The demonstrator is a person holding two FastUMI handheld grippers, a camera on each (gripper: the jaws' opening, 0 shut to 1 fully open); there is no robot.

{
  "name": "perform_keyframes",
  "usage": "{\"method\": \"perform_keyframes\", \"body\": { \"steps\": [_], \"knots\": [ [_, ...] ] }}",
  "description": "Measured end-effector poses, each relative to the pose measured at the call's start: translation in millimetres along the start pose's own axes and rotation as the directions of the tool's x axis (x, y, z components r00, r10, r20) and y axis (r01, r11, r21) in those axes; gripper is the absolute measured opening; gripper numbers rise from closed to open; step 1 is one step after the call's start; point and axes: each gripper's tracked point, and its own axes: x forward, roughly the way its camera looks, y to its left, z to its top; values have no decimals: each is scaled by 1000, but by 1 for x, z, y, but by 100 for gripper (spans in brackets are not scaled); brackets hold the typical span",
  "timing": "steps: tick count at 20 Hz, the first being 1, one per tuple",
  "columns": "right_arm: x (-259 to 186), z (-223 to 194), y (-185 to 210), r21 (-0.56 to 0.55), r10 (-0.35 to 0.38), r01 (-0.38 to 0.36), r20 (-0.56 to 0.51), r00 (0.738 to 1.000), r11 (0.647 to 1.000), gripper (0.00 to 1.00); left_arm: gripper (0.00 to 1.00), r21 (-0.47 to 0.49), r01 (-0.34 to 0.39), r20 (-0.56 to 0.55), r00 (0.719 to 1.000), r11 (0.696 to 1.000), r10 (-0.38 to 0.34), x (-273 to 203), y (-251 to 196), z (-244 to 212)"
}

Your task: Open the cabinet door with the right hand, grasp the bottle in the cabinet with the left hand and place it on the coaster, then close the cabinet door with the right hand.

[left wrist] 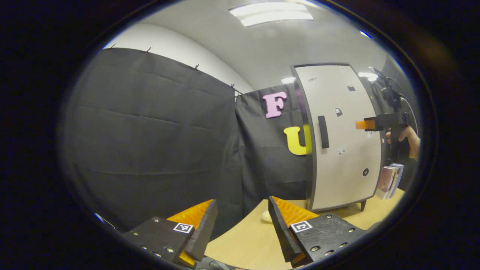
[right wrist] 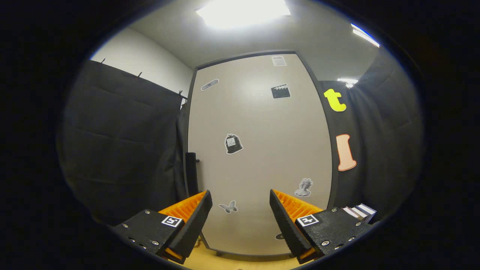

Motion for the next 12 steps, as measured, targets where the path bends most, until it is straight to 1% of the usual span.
{"method": "perform_keyframes", "body": {
  "steps": [1, 2, 6, 9, 10, 12],
  "knots": [
    [6, 0, 8, -3, 3, -3, -3, 1000, 1000, 95, 82, 8, -8, 2, 1000, 1000, 8, 0, 6, -1],
    [12, 0, 15, -6, 7, -7, -4, 1000, 1000, 95, 78, 15, -13, 1, 1000, 1000, 13, -1, 12, -2],
    [39, -1, 43, -17, 21, -21, 1, 1000, 1000, 95, 78, 4, -42, -4, 999, 999, 42, -3, 34, -6],
    [58, -12, 62, -13, 33, -34, -34, 999, 999, 95, 78, 4, -66, -9, 998, 998, 66, -1, 52, -12],
    [64, -13, 67, -12, 32, -33, -36, 999, 999, 95, 82, 8, -75, -9, 997, 997, 76, -1, 58, -14],
    [76, -16, 77, -9, 33, -34, -49, 998, 999, 95, 82, 12, -100, -12, 995, 995, 101, -3, 69, -17]
  ]
}}
